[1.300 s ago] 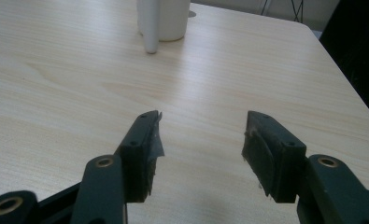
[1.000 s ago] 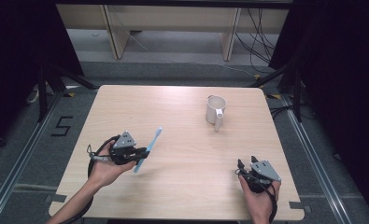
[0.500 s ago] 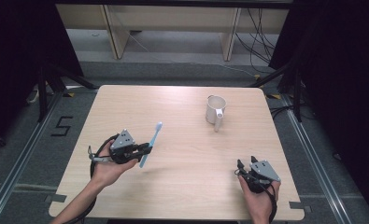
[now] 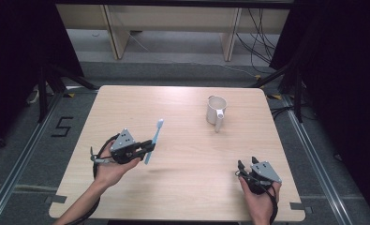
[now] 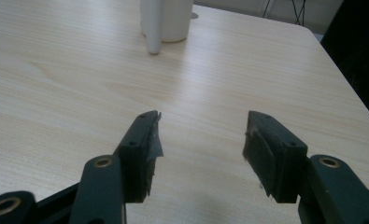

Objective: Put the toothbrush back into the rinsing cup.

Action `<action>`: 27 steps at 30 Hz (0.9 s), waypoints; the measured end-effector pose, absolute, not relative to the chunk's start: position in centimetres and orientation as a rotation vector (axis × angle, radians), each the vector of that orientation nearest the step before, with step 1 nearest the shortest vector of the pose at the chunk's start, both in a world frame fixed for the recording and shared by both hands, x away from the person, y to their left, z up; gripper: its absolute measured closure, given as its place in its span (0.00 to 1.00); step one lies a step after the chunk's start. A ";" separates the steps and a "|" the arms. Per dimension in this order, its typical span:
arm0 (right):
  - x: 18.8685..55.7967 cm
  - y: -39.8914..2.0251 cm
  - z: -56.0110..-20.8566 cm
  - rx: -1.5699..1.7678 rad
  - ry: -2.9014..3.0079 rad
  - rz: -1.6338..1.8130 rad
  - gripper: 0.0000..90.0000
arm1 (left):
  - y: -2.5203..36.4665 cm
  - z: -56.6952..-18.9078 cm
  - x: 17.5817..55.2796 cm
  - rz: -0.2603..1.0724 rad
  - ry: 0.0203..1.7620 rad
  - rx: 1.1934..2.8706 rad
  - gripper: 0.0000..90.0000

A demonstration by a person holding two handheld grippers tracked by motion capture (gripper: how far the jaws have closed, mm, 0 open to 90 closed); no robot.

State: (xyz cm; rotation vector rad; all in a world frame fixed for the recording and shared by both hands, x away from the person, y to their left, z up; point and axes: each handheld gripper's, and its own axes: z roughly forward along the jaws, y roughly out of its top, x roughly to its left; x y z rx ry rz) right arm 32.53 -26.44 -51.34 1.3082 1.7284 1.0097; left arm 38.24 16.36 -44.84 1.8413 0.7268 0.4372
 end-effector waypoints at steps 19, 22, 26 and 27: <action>32.3 -26.7 -51.3 1.300 1.703 1.037 0.45 | 15.5 -44.8 38.6 0.480 0.689 1.735 0.87; 32.4 -26.9 -51.2 1.273 1.681 1.061 0.47 | 15.3 -44.8 38.7 0.485 0.670 1.728 0.87; 31.9 -26.5 -50.6 1.310 1.633 1.103 0.50 | 15.1 -44.9 39.0 0.481 0.656 1.698 0.87; 31.9 -26.5 -50.3 1.260 1.636 1.119 0.52 | 15.0 -44.9 39.0 0.482 0.660 1.703 0.87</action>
